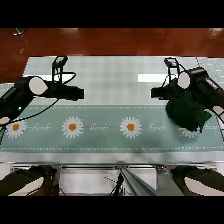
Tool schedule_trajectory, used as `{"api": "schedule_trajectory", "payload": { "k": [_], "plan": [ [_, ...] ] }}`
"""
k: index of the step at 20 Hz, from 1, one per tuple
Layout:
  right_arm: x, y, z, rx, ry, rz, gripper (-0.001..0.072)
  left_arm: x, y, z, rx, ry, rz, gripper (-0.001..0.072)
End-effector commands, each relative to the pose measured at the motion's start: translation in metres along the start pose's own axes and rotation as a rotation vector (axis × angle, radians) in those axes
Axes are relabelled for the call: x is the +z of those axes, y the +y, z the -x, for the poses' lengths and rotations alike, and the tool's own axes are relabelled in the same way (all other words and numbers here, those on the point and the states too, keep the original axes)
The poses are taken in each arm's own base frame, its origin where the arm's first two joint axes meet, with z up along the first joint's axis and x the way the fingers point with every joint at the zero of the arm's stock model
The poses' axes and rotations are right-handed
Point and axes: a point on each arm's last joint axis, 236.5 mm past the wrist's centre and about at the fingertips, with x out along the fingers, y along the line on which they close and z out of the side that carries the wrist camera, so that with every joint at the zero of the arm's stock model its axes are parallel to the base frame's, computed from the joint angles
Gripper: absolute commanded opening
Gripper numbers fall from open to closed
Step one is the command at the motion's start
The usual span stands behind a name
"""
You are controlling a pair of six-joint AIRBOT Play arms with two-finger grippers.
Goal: Fold the shirts.
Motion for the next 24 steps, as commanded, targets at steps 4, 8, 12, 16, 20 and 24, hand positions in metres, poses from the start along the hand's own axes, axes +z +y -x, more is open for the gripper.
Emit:
{"api": "schedule_trajectory", "payload": {
  "k": [4, 8, 12, 16, 20, 24],
  "plan": [
    [0.0, 0.0, 0.0, 0.0, 0.002, 0.0, 0.0031, 0.0, 0.0, 0.0, 0.0, 0.0, -0.001, 0.0038],
    [0.0, 0.0, 0.0, 0.0, 0.002, 0.0, 0.0031, 0.0, 0.0, 0.0, 0.0, 0.0, -0.001, 0.0038],
    [0.0, 0.0, 0.0, 0.0, 0.002, 0.0, 0.0031, 0.0, 0.0, 0.0, 0.0, 0.0, -0.001, 0.0037],
    [0.0, 0.0, 0.0, 0.0, 0.001, 0.0, 0.0031, 0.0, 0.0, 0.0, 0.0, 0.0, -0.001, 0.0038],
    [0.011, 0.002, 0.0, 0.006, -0.046, 0.004, 0.0031, 0.0, 0.0, 0.0, 0.0, 0.0, -0.001, 0.0037],
    [0.016, 0.002, 0.0, 0.008, -0.067, 0.007, 0.0031, 0.0, 0.0, -0.001, 0.0, 0.001, 0.0, 0.0038]
  ]
}}
